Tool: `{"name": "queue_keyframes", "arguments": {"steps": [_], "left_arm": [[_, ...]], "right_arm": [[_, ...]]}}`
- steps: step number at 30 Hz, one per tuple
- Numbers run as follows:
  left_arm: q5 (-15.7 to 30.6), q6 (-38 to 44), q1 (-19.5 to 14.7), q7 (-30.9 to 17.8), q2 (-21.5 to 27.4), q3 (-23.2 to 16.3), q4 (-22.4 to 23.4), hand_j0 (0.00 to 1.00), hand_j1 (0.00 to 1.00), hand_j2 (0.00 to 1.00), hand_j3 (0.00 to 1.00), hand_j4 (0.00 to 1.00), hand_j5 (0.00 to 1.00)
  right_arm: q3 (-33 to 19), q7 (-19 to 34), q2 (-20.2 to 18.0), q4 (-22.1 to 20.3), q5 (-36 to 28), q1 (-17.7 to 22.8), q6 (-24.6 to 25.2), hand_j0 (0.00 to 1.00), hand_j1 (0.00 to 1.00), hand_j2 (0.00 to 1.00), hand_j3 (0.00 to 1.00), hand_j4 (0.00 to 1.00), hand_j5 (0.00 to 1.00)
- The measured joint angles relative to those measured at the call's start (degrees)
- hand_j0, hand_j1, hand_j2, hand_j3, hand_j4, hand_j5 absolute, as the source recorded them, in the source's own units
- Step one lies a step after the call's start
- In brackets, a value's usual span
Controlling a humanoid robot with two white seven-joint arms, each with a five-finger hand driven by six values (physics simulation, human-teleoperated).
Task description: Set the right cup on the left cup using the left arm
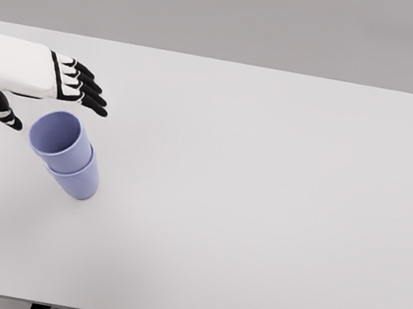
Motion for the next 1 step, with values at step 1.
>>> {"name": "queue_keyframes", "arguments": {"steps": [1], "left_arm": [[0.0,0.0,0.0,0.0,0.0,0.1,0.0,1.00,1.00,1.00,1.00,1.00,1.00]], "right_arm": [[0.0,0.0,0.0,0.0,0.0,0.0,0.0,1.00,1.00,1.00,1.00,1.00,1.00]]}}
